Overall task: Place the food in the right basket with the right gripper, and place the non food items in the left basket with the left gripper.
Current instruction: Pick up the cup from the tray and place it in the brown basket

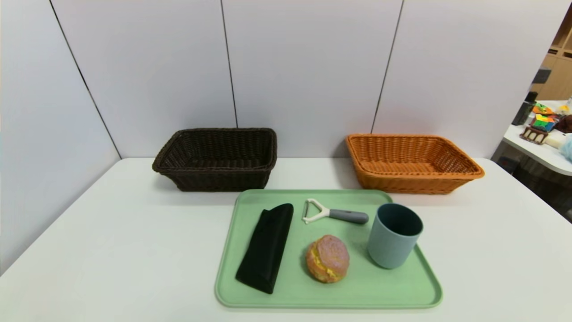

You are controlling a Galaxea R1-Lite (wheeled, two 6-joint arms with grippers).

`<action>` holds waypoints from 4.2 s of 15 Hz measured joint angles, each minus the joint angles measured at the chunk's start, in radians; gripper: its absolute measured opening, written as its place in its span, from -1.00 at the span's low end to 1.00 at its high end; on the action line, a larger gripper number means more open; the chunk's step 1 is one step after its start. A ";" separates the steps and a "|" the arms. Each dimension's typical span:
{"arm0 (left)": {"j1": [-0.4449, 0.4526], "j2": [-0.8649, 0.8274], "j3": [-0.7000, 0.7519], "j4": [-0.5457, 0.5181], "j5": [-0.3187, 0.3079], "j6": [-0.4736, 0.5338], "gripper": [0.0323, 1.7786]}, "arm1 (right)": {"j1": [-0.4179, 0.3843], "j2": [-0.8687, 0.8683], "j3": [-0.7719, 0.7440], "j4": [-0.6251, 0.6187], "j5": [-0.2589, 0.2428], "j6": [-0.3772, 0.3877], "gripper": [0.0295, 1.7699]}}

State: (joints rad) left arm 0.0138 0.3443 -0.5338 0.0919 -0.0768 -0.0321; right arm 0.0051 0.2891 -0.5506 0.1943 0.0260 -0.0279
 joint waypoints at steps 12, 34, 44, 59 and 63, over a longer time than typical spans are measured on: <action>0.006 0.386 -0.436 0.323 0.002 -0.028 0.90 | 0.053 0.470 -0.378 0.134 0.148 -0.009 0.92; -0.003 0.607 -0.347 0.220 -0.004 -0.091 0.90 | 0.417 1.042 -0.676 0.279 -0.028 0.146 0.92; -0.017 0.642 -0.351 0.213 -0.003 -0.100 0.90 | 0.429 1.286 -0.996 0.625 -0.030 0.282 0.92; -0.025 0.634 -0.339 0.208 0.000 -0.107 0.90 | 0.498 1.194 -0.824 0.614 -0.028 0.350 0.92; -0.025 0.627 -0.328 0.194 0.000 -0.108 0.90 | 0.560 0.947 -0.429 0.205 -0.096 0.232 0.92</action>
State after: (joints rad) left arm -0.0109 0.9717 -0.8615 0.2862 -0.0764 -0.1398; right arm 0.5647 1.2357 -0.9798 0.3991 -0.0696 0.2045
